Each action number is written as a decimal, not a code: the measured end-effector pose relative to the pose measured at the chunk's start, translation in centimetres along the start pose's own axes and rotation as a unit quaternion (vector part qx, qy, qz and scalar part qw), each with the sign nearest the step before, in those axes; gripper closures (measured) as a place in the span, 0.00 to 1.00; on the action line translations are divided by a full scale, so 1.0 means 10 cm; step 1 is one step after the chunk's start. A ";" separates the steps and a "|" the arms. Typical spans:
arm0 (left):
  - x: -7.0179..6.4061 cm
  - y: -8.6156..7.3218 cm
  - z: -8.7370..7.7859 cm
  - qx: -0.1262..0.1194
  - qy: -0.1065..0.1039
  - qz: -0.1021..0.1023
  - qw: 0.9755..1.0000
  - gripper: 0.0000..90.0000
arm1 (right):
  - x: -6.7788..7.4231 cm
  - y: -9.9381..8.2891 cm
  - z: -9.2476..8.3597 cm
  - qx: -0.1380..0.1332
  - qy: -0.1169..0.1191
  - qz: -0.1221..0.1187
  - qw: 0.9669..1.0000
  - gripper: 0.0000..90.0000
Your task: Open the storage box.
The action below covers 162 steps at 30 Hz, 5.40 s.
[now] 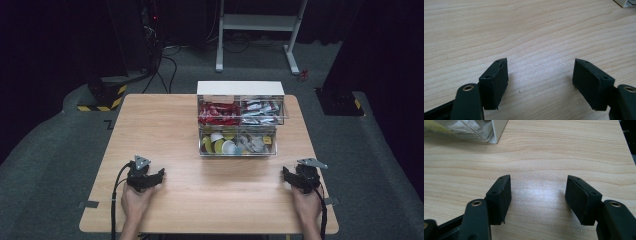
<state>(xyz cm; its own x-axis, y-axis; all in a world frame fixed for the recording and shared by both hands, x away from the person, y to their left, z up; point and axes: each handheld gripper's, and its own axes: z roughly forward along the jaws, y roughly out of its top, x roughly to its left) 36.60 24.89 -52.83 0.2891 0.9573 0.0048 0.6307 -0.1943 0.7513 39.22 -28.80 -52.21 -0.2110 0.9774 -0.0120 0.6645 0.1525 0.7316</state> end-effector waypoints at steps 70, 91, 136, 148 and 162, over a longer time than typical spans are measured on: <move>0.00 0.00 0.00 0.000 -0.006 -0.001 1.000 0.32 | 0.13 0.23 -0.47 -0.058 0.072 -0.015 0.996 0.57; 0.00 0.00 0.00 0.001 -0.007 0.001 1.000 0.32 | 0.24 0.61 -0.70 -0.081 0.107 -0.039 0.990 0.46; 0.00 0.00 0.00 0.000 -0.007 -0.001 1.000 0.32 | 0.57 1.52 -1.00 -0.135 0.137 -0.076 0.978 0.53; 0.00 0.01 0.00 0.001 -0.007 0.000 1.000 0.32 | 0.62 1.68 -0.91 -0.126 0.129 -0.067 0.981 0.53; 0.00 0.01 0.01 -0.001 -0.003 -0.004 1.000 0.33 | 0.57 1.79 -0.96 -0.138 0.130 -0.060 0.980 0.53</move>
<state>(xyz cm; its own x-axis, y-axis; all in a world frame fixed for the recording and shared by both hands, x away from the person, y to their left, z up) 36.71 24.88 -52.82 0.2877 0.9577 -0.0053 0.6324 -0.1858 0.7520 43.04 -21.92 -32.58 -0.4752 0.8790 0.0382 0.4124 0.1842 0.8922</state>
